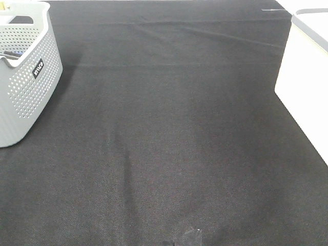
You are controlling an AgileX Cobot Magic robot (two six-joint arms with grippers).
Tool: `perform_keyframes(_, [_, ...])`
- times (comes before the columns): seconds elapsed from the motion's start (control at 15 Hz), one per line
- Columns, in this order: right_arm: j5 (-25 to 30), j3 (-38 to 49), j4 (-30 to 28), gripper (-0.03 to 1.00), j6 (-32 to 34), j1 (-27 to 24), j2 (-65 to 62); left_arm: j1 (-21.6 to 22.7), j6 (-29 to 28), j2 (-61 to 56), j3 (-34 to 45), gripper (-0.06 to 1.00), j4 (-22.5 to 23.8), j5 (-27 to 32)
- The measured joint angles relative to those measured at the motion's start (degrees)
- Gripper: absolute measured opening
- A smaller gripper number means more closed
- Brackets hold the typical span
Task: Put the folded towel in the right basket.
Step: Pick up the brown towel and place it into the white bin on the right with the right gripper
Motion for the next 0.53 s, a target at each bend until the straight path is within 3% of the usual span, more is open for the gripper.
perform_keyframes(0.13, [0.0,0.0,2.01,0.2,0.23,0.0,0.0,0.0,0.0,0.0,0.0,0.99,0.0,0.0])
perform_keyframes(0.33, [-0.17,0.0,3.21,0.2,5.96,0.0,0.0,0.0,0.0,0.0,0.0,0.99,0.0,0.0])
perform_keyframes(0.4, [-0.17,0.0,3.21,0.25,7.1,0.0,0.0,0.0,0.0,0.0,0.0,0.99,0.0,0.0])
perform_keyframes(0.53, [0.06,0.0,2.75,0.71,8.25,0.0,0.0,0.0,0.0,0.0,0.0,0.99,0.0,0.0])
